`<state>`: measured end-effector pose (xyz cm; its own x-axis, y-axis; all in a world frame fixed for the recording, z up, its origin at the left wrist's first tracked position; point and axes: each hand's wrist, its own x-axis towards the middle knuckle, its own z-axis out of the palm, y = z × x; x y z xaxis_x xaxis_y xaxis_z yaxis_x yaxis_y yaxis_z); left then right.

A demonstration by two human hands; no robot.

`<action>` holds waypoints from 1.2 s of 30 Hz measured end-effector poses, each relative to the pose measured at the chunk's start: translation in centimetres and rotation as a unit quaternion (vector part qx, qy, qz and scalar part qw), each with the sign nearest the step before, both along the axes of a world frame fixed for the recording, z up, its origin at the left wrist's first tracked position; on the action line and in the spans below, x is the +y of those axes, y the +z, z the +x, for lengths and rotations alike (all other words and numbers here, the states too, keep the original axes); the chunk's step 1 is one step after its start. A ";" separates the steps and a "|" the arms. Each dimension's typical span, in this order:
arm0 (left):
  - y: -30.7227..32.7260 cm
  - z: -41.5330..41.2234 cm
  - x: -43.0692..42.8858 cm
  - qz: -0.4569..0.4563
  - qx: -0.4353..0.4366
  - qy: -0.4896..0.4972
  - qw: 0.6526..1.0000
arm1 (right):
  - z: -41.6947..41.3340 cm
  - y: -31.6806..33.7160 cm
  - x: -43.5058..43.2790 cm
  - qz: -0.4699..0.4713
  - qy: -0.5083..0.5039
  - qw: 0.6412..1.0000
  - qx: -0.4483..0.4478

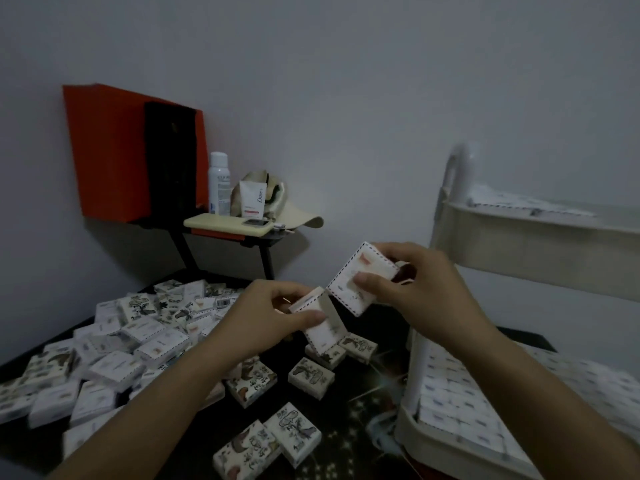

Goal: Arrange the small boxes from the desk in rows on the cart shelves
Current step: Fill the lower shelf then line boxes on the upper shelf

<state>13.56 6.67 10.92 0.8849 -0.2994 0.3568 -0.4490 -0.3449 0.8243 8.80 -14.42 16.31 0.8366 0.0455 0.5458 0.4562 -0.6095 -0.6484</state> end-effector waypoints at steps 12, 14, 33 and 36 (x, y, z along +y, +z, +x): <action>8.5 -6.3 -5.1 -0.070 -0.029 -0.084 0.994 | -9.4 9.4 -7.2 0.107 -0.024 0.990 -0.090; 9.4 -6.8 -6.0 -0.075 -0.031 -0.097 0.992 | -9.5 10.7 -9.2 0.096 -0.060 0.989 -0.093; 21.7 -2.3 -16.5 -0.019 -0.225 -0.055 0.973 | -0.5 18.1 -17.9 -0.213 -0.292 0.930 -0.063; 22.9 -0.2 -17.9 0.056 -0.248 -0.037 0.967 | 2.1 18.5 -18.7 -0.269 -0.275 0.923 0.000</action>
